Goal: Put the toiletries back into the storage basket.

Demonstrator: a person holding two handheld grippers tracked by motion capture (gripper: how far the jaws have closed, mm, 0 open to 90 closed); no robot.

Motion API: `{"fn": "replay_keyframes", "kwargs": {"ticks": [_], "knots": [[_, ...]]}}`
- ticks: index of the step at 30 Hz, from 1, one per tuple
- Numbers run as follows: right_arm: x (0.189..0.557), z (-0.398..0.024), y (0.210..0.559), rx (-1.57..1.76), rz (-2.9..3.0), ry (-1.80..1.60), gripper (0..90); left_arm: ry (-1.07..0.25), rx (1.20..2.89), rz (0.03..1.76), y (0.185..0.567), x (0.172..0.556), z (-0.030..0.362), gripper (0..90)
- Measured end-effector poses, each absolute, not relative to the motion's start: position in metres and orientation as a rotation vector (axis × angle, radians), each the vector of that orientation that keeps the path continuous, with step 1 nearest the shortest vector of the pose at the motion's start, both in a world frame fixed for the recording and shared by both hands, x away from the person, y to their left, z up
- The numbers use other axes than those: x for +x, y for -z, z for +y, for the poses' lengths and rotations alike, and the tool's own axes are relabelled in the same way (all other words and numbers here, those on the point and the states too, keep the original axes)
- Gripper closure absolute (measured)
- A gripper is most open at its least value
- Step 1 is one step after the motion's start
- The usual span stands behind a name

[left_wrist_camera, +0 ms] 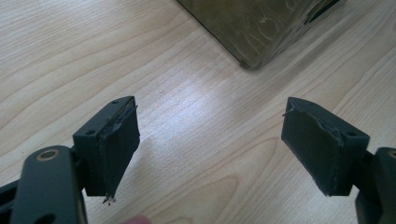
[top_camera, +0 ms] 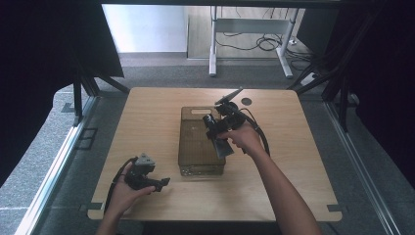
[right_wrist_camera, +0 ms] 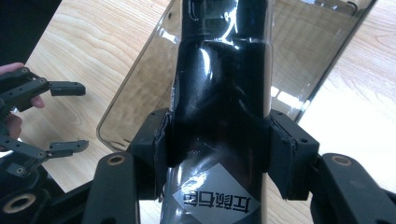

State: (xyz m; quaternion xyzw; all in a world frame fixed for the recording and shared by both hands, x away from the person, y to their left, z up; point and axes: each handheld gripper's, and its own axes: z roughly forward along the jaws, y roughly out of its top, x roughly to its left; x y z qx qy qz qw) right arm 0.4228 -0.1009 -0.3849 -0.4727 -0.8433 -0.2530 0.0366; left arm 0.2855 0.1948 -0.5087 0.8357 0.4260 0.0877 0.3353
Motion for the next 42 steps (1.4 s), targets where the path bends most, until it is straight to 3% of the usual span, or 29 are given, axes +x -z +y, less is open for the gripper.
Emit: {"fn": "replay_keyframes", "kwargs": {"ticks": [42], "knots": [[0.446, -0.060, 0.400, -1.493, -2.543, 0.733, 45.1, -0.225, 2.189, 1.106, 0.509, 0.285, 0.194, 19.6]]}}
